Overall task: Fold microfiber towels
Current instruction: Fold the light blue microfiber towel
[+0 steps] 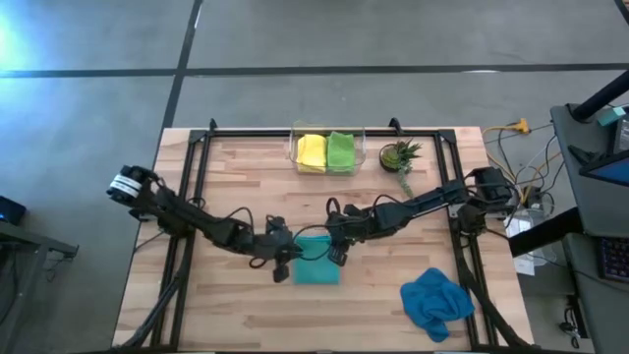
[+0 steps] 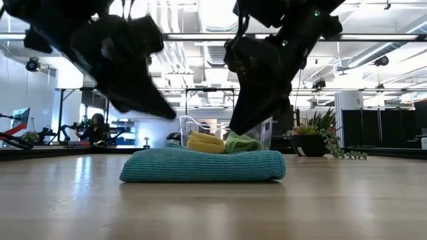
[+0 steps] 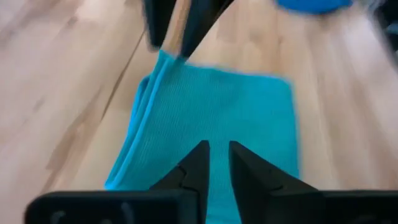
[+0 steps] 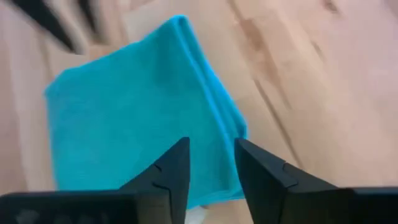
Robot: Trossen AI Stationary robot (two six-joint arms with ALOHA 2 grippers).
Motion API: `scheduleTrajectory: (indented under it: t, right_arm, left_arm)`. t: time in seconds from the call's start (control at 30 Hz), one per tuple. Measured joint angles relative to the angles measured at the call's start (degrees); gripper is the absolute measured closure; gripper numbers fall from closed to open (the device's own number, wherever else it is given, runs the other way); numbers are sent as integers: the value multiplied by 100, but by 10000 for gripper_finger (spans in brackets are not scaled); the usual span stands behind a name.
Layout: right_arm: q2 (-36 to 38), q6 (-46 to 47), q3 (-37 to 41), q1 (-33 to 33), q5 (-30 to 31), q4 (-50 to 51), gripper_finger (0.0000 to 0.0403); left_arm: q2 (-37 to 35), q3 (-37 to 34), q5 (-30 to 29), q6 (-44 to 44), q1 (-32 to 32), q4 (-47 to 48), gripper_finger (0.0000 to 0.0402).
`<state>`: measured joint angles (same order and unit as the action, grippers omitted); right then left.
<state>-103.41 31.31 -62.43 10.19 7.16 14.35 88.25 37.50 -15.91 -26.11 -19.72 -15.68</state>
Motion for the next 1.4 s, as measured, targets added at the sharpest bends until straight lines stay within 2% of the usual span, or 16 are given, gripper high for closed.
scheduleTrajectory:
  t: [0.13, 0.3, 0.73, 0.83, 1.0, 1.27, 1.4]
  right_arm:
    - [6, 49, 2, 135, -6, 6, 270]
    - [6, 188, 7, 275, -9, 28, 273]
    - [17, 44, 23, 692, -198, 15, 290]
    - [17, -487, 48, 992, -216, -183, 286]
    - [7, -1362, 61, 1441, -170, -586, 265]
    - [-381, -1836, 10, 1632, 195, -1029, 208]
    - [-647, -1849, -91, 1597, 298, -1015, 195]
  left_arm:
    - [463, 44, 194, 6, 24, -167, 328]
    - [824, 31, 471, 2, 24, -298, 292]
    - [574, 24, 1153, -75, 9, -212, 177]
    - [535, -1, 1404, -157, -38, -126, 168]
    - [535, 30, 1439, -197, -194, -132, 166]
    - [535, 31, 1404, -199, -226, -140, 166]
    - [535, 35, 1393, -199, -226, -189, 166]
